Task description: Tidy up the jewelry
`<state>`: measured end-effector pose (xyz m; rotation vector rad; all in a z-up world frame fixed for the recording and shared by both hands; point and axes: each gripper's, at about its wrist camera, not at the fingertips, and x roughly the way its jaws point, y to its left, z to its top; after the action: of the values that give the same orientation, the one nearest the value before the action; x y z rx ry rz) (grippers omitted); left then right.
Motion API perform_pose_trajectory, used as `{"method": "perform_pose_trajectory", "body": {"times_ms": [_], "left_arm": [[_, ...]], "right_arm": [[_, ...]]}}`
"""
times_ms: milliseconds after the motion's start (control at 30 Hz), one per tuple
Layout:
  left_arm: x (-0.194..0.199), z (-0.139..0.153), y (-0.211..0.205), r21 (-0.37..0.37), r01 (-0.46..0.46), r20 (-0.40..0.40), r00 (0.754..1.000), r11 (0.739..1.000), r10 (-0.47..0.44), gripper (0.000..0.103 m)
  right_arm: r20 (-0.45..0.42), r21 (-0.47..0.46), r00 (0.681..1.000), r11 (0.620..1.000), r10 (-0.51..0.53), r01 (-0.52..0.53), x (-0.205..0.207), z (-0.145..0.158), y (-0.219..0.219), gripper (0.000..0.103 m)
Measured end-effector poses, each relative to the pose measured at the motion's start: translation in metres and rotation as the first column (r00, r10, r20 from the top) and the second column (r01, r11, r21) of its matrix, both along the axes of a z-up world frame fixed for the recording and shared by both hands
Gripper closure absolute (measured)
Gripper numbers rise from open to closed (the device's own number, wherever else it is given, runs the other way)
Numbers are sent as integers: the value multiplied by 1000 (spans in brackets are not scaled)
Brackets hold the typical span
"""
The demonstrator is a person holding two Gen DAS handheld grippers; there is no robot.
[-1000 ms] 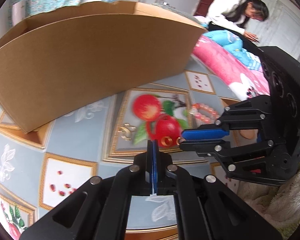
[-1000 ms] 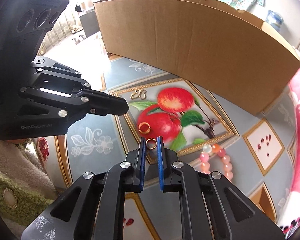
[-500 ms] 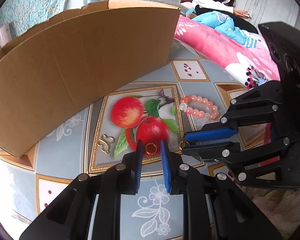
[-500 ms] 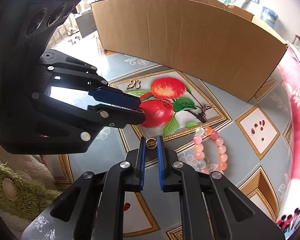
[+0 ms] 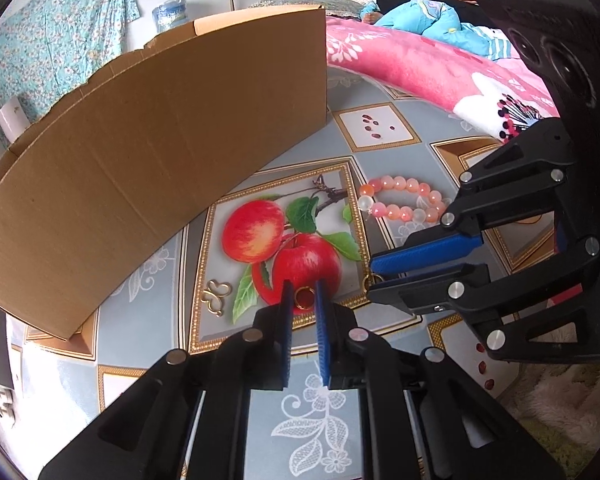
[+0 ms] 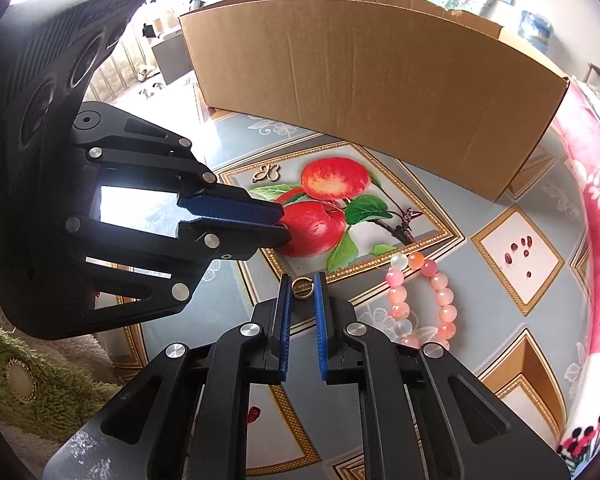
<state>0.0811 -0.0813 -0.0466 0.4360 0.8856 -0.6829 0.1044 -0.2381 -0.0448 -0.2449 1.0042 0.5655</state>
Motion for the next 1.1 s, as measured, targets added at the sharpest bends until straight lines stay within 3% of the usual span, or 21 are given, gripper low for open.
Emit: {"method": "perform_pose_trajectory", "body": {"times_ms": [433, 600, 1100], "left_arm": [[2, 6, 11, -68, -22, -77, 997, 997, 16, 100], [1, 2, 5, -27, -3, -72, 997, 1000, 1, 90], [0, -2, -2, 2, -4, -32, 999, 1000, 4, 93]], "right_arm": [[7, 8, 1000, 1000, -9, 9, -4, 2, -5, 94], [7, 12, 1000, 1000, -8, 7, -5, 2, -6, 94], [7, 28, 1000, 1000, -7, 6, -4, -1, -11, 94]]}}
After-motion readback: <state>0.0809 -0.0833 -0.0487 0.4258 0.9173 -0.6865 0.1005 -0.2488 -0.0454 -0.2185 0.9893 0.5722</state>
